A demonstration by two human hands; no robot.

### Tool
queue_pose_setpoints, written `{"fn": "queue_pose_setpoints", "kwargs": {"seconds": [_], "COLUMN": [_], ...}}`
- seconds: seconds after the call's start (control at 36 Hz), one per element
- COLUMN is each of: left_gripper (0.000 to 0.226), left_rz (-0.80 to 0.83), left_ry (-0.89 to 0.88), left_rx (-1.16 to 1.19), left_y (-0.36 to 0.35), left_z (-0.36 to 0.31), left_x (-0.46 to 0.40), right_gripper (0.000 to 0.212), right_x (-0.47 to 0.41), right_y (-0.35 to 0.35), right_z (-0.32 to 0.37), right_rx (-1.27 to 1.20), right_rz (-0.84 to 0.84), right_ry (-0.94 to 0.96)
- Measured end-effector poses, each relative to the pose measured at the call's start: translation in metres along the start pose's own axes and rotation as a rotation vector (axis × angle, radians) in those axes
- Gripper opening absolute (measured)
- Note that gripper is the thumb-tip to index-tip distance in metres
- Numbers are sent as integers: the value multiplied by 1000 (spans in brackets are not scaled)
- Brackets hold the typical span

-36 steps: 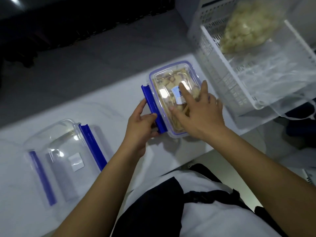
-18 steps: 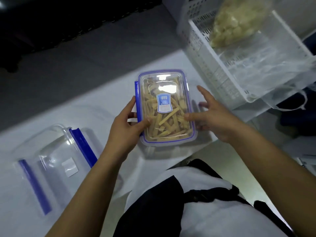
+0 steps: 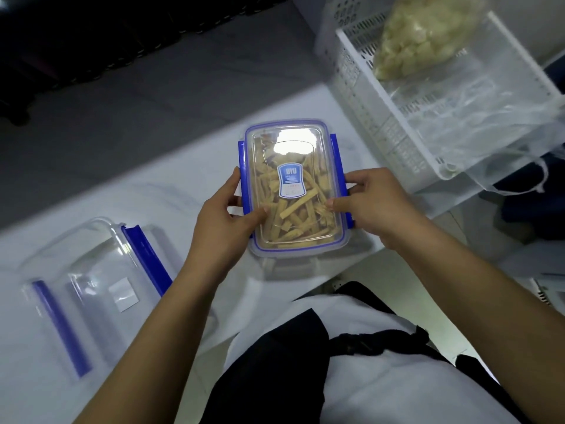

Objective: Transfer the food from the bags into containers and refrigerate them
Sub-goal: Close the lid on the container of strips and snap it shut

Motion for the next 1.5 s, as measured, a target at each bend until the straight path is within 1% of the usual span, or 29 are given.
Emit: {"fn": "queue_pose_setpoints", "kwargs": {"seconds": [0.11,0.17,0.25,0.31,0.42,0.47,0.53,0.61,0.67,0.72,0.78,0.83,0.89,0.94,0.97,1.06,1.17,1.22,1.31,1.42,1.5], "left_gripper": [74,74,74,76,71,67,61,55,53,49,48,49,50,50,48,35,29,27,30,40,47], "left_rz": [1,2,22,31,-8,-29,-60,-140,-178,-200,-215,-220,-218,-225,-239,-276,-228,-227,-209,-183,-152], "left_ry": [33,39,23,21,-13,0,43,104,105,84,72,66,65,74,89,163,146,142,149,55,38], "left_rx": [72,108,92,83,82,131,240,377,410,417,434,449,449,436,433,448,458,464,453,398,377], "left_y": [1,1,-1,-4,-7,-9,-11,-13,-15,-17,-18,-19,-20,-20,-18,-12,-6,-3,-1,-6,-14], "left_z": [0,0,-1,-3,-3,-1,1,3,3,2,1,2,3,5,6,11,12,13,14,7,5], "left_x": [-1,-1,0,4,22,34,44,53,56,59,61,62,63,62,61,53,47,47,49,55,63], "right_gripper": [41,51,61,70,85,81,65,39,29,18,16,14,19,20,21,34,24,23,22,25,25], "right_x": [3,3,1,1,15,25,32,34,34,36,37,36,34,33,32,33,32,31,30,34,35], "right_y": [7,10,12,12,13,10,5,-1,-2,-2,-4,-6,-6,-4,-4,-5,-5,-3,-1,-1,-1], "right_z": [2,2,2,0,-14,-24,-31,-37,-37,-36,-37,-39,-40,-42,-43,-43,-43,-43,-43,-43,-42], "right_rx": [-197,-193,-197,-208,-75,-58,-58,-157,-148,-78,-71,-120,-186,-229,-240,-269,-276,-274,-265,-259,-269], "right_rz": [125,164,196,164,-55,-92,-60,-19,-63,-138,-166,-126,-65,-46,-44,-26,-1,-6,1,-4,3], "right_ry": [-89,-121,-161,-157,-35,29,57,20,51,119,152,138,117,98,92,62,67,70,73,90,77]}}
Point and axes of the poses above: each hand's wrist, its own x-axis away from the middle knuckle, its own y-axis out of the back of the hand, z = x × y, the point moved 3 cm from there along -x, towards the middle knuckle, and after that the axes turned 10 degrees about -y, right-handed, at the moved point
